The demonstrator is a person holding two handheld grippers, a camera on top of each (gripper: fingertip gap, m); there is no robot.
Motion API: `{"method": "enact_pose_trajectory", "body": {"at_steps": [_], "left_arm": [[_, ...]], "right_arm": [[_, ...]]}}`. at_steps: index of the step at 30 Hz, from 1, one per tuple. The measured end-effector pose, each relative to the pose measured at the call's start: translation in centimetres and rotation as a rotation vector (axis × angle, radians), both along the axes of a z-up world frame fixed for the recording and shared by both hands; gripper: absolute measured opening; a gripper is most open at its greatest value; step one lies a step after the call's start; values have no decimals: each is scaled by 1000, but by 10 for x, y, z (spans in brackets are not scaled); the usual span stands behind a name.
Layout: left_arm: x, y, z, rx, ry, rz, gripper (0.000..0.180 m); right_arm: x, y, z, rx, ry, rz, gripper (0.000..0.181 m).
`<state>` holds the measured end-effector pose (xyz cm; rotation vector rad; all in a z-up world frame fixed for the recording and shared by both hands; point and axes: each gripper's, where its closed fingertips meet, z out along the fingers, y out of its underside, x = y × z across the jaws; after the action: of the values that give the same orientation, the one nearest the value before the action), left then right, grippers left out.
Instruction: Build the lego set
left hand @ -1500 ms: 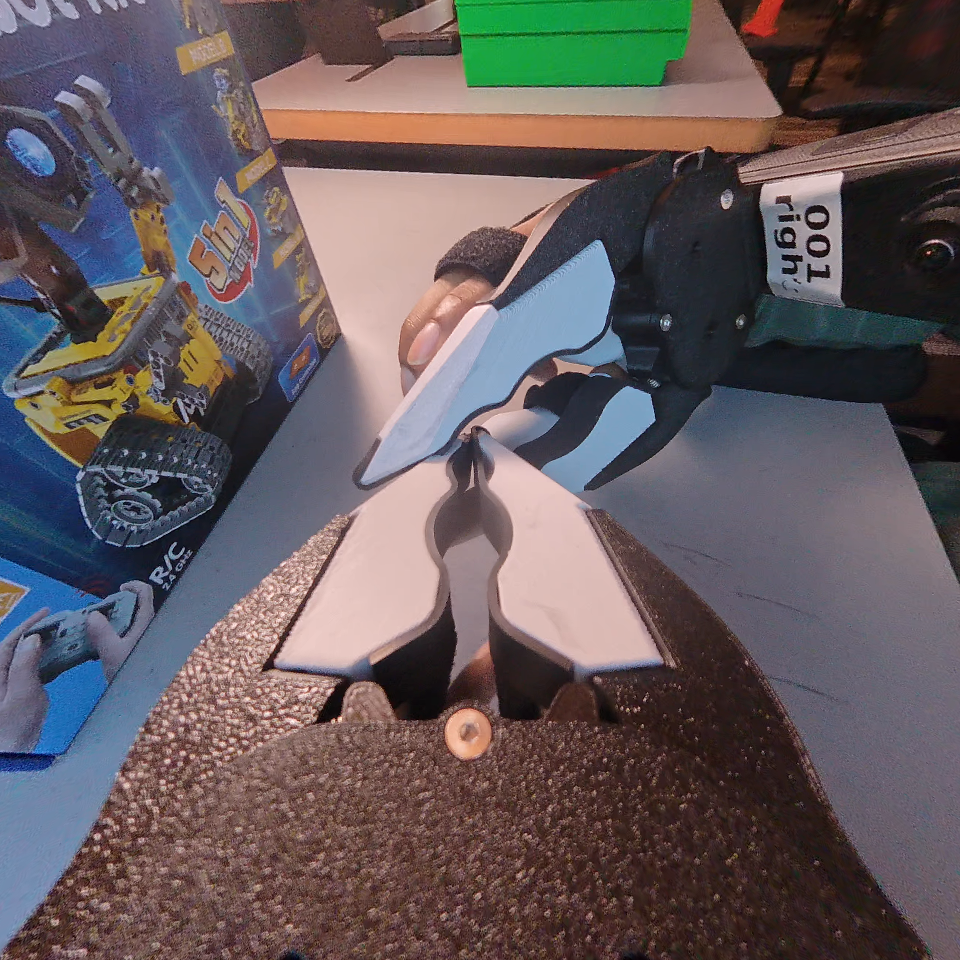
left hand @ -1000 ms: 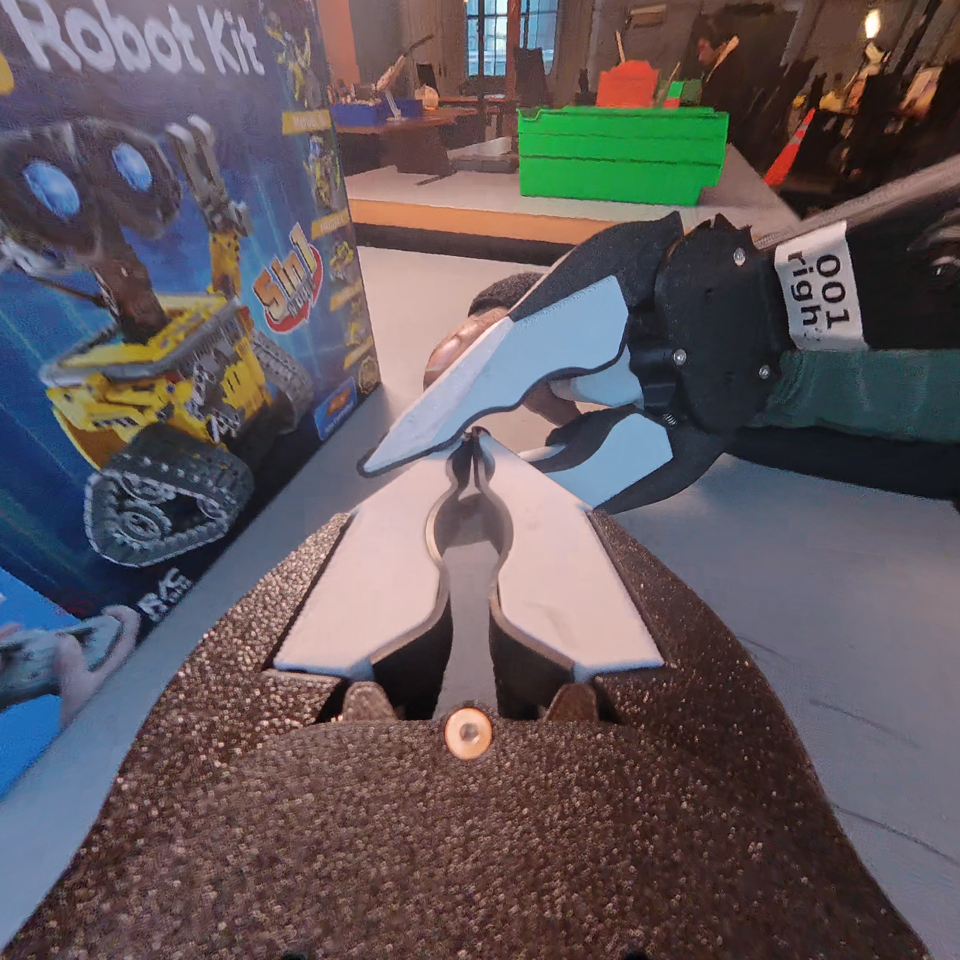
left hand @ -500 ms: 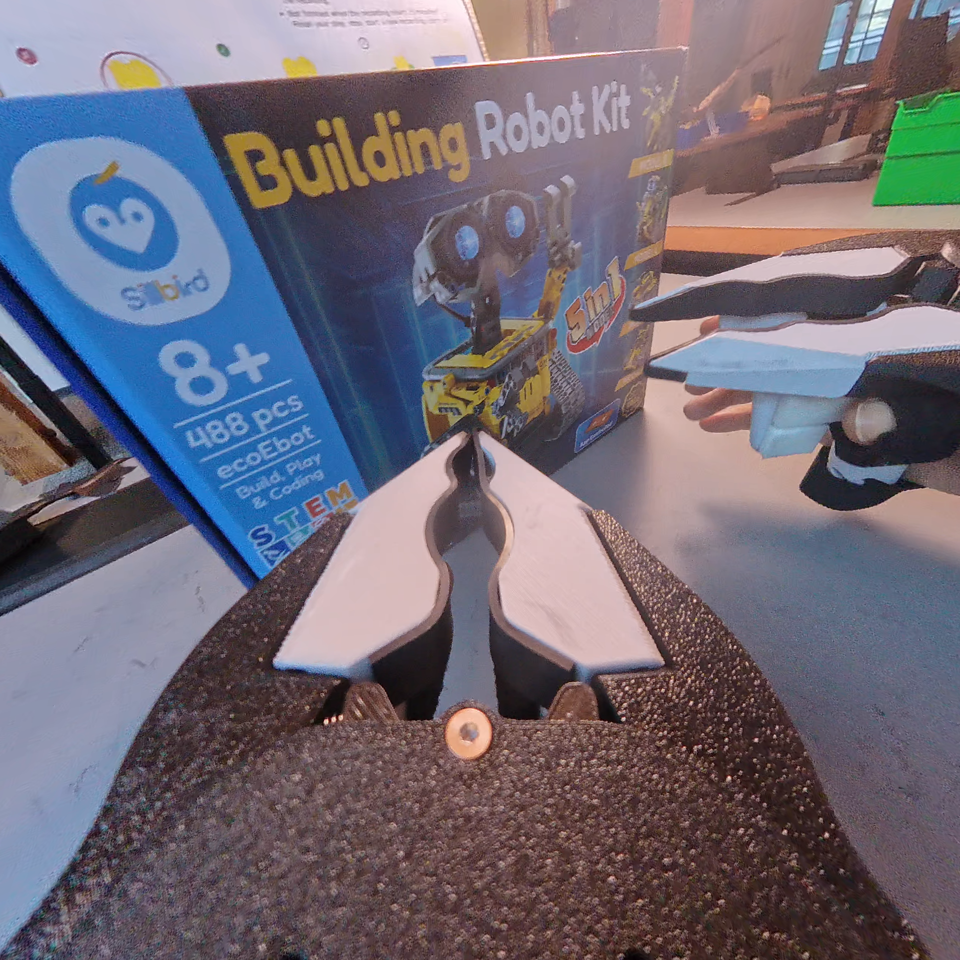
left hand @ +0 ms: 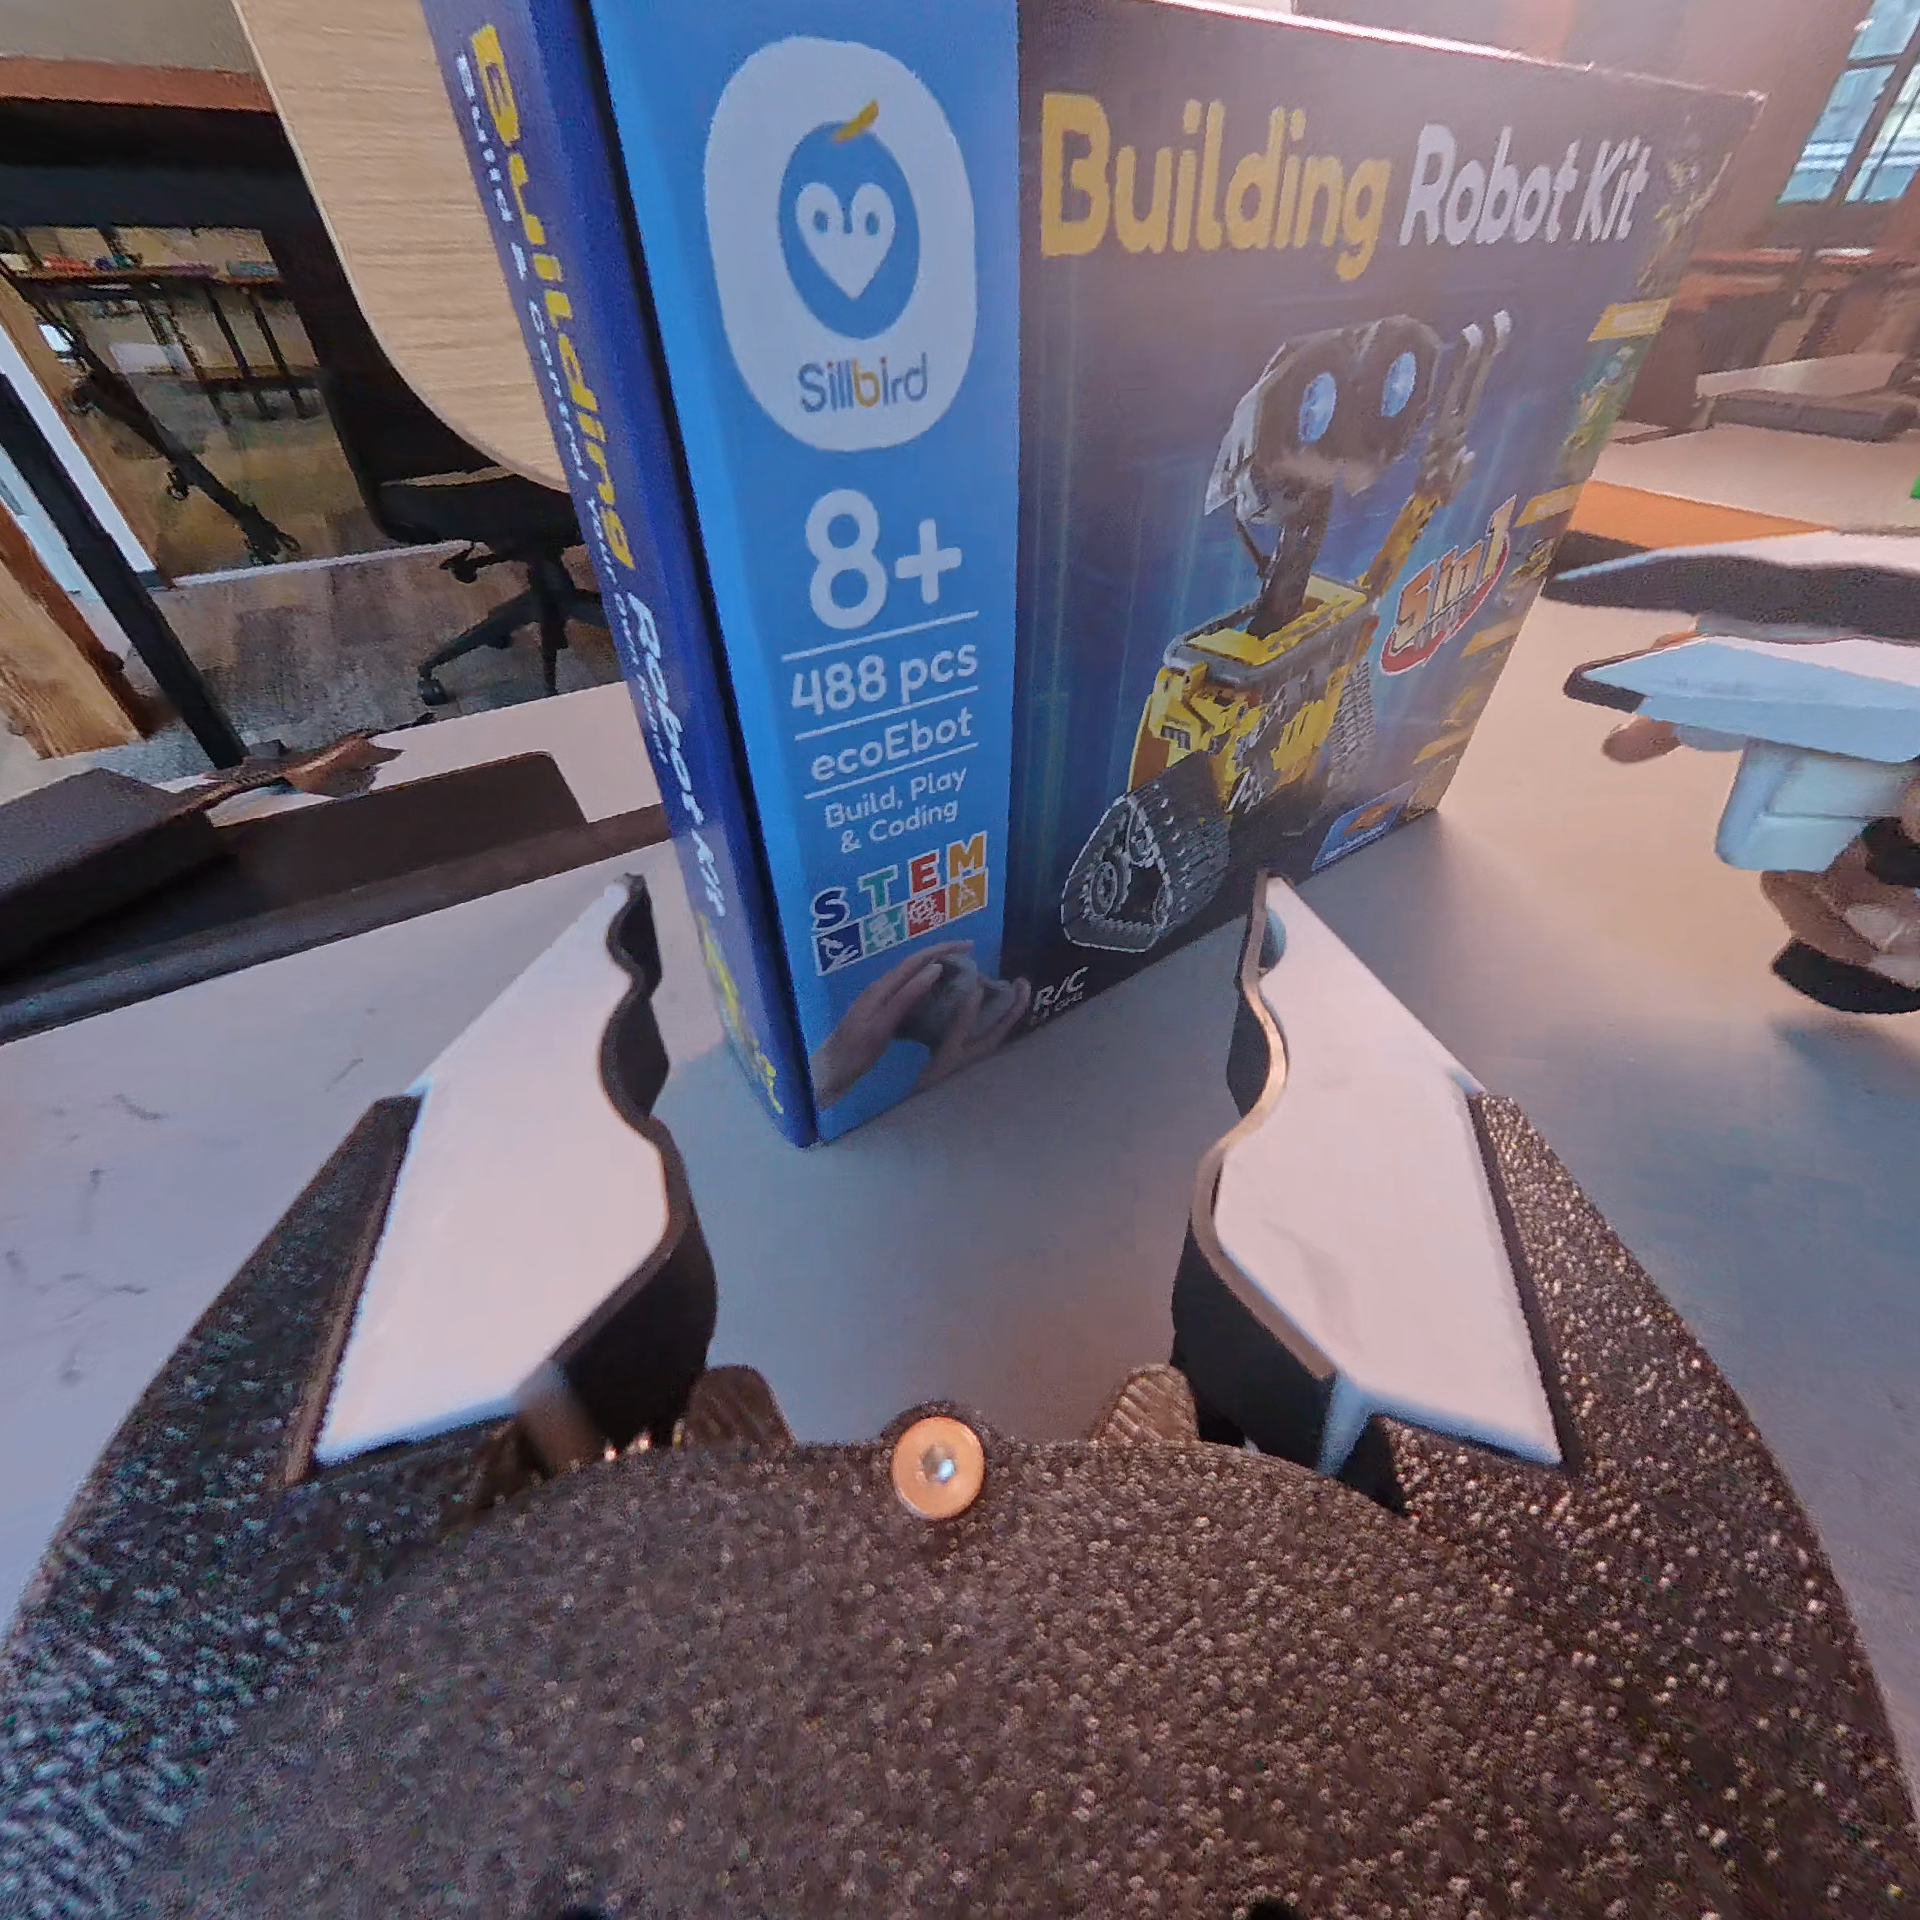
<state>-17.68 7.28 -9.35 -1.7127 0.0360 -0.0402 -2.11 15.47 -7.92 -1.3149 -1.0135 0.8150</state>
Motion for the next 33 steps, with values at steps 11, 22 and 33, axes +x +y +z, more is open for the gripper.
{"method": "enact_pose_trajectory", "body": {"at_steps": [11, 22, 33], "left_arm": [[6, -18, -6, -33, 115, 2, 32], [9, -40, -3, 17, 124, 47, 14], [-4, -42, -13, -24, 42, 115, 54]], "right_arm": [[22, 25, 7, -17, -85, -139, 99], [73, -1, 26, -20, 43, -109, 0], [91, 25, -8, -11, -30, -204, 0]]}}
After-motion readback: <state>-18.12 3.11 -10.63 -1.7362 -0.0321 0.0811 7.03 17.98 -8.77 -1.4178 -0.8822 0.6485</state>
